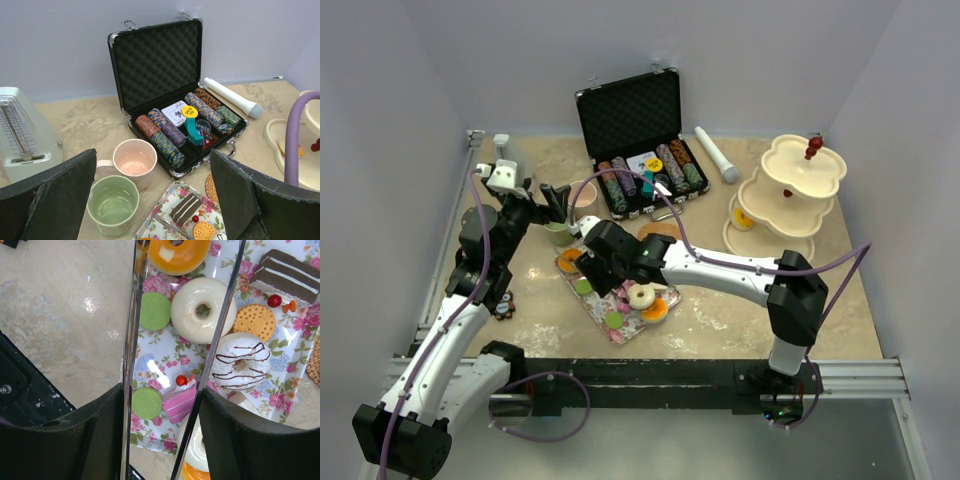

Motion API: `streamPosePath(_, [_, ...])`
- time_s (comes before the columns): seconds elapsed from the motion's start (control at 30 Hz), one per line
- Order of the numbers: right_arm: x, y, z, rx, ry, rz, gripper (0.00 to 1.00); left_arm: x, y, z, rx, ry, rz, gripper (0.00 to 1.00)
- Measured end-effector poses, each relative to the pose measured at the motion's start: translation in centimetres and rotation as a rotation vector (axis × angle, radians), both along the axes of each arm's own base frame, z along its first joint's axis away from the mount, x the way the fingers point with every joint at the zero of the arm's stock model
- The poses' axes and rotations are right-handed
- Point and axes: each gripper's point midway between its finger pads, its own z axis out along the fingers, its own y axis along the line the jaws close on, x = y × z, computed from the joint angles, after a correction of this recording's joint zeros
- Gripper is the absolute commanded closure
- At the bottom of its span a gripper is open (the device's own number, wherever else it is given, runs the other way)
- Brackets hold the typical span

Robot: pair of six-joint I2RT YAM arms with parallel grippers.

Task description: Serve the afternoon tea

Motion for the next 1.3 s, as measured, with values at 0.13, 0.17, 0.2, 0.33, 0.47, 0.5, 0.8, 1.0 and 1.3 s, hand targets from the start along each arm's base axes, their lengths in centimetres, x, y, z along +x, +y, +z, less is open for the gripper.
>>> streamPosePath(0.13, [0.4, -0.2, 0.0, 0.022, 0.045, 0.005, 0.36, 0.0, 0.0, 0.0, 0.000, 0.001, 0.000, 0.00])
streamPosePath(0.17, [0.6, -0.3, 0.0, 0.028, 0.056, 0.006, 0.36, 0.0, 0.0, 0.0, 0.000, 0.001, 0.000, 0.00])
streamPosePath(0.2, [0.6, -0.3, 0.0, 0.034, 0.067, 0.009, 0.36, 0.0, 0.0, 0.0, 0.000, 0.001, 0.000, 0.00])
streamPosePath(0.33, [0.7, -0.4, 0.0, 0.049, 0.095, 0.017, 0.35, 0.0, 0.0, 0.0, 0.000, 0.001, 0.000, 0.00])
streamPosePath(0.47, [0.4, -0.2, 0.0, 0.056, 0.110, 0.032, 0.34, 0.0, 0.0, 0.0, 0.000, 0.001, 0.000, 0.00])
streamPosePath(0.5, [0.2, -0.1, -0.1, 0.059, 0.118, 0.041, 0.34, 0.0, 0.0, 0.0, 0.000, 0.001, 0.000, 0.00])
streamPosePath(0.8, [-0.1, -0.4, -0.7, 0.046, 0.127, 0.043, 0.36, 0.0, 0.0, -0.1, 0.000, 0.002, 0.000, 0.00])
streamPosePath(1.0, [-0.3, -0.9, -2.6, 0.005, 0.151, 0.039, 0.36, 0.0, 0.0, -0.1, 0.001, 0.002, 0.000, 0.00])
streamPosePath(1.3, [-0.3, -0.7, -3.2, -0.001, 0.157, 0.037, 0.52, 0.0, 0.0, -0.1, 0.001, 0.002, 0.000, 0.00])
